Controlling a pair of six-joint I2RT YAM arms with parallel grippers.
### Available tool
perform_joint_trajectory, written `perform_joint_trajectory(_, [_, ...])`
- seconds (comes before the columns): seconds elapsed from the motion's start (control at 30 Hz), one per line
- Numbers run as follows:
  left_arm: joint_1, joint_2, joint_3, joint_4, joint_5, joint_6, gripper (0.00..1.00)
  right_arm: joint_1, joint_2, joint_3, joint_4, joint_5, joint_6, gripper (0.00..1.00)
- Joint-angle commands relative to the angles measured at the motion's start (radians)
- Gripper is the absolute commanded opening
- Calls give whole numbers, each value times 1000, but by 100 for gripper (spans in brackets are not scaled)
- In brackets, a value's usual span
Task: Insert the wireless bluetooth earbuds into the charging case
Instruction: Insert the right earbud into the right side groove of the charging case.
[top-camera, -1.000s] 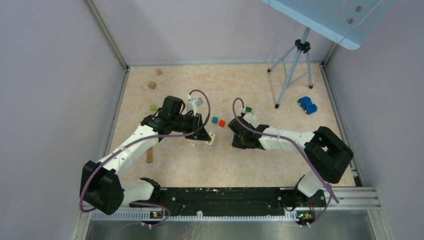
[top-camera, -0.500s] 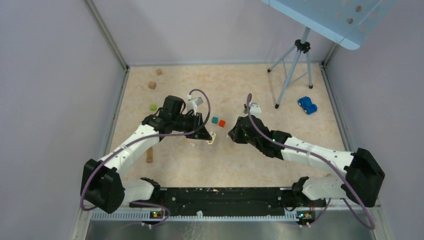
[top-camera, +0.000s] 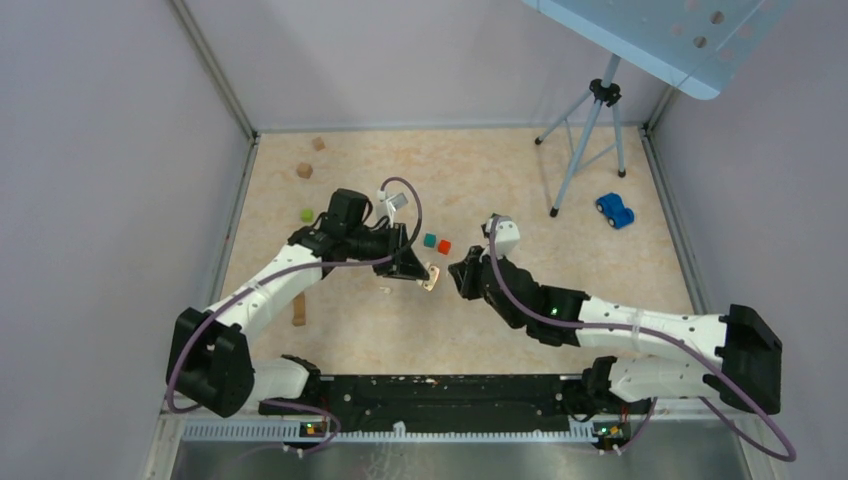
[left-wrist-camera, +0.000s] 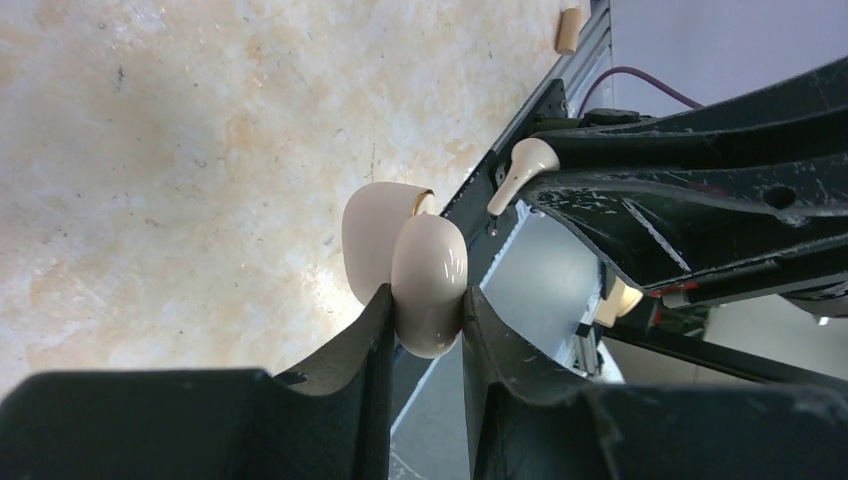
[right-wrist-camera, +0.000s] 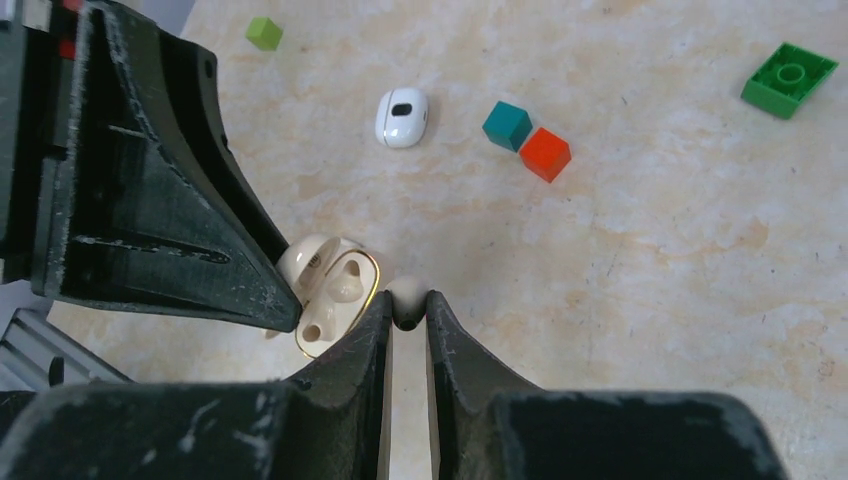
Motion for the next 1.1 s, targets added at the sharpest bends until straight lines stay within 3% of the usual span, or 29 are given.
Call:
perform_joint_trajectory(0.0, [22, 28, 20, 3, 84, -42, 0, 32, -42, -24, 138, 99, -83, 0])
perform_joint_trajectory(0.33, [49, 59, -7, 28, 162, -177, 0, 53, -33, -63, 268, 111, -166, 0])
perform_joint_trajectory(0.6, [53, 58, -50, 95, 206, -262, 0, 99, 4, -137, 532, 100, -378, 0])
perform_joint_trajectory(1.07, [74, 58, -75, 117, 247, -302, 0, 146, 86, -145, 603, 151, -473, 0])
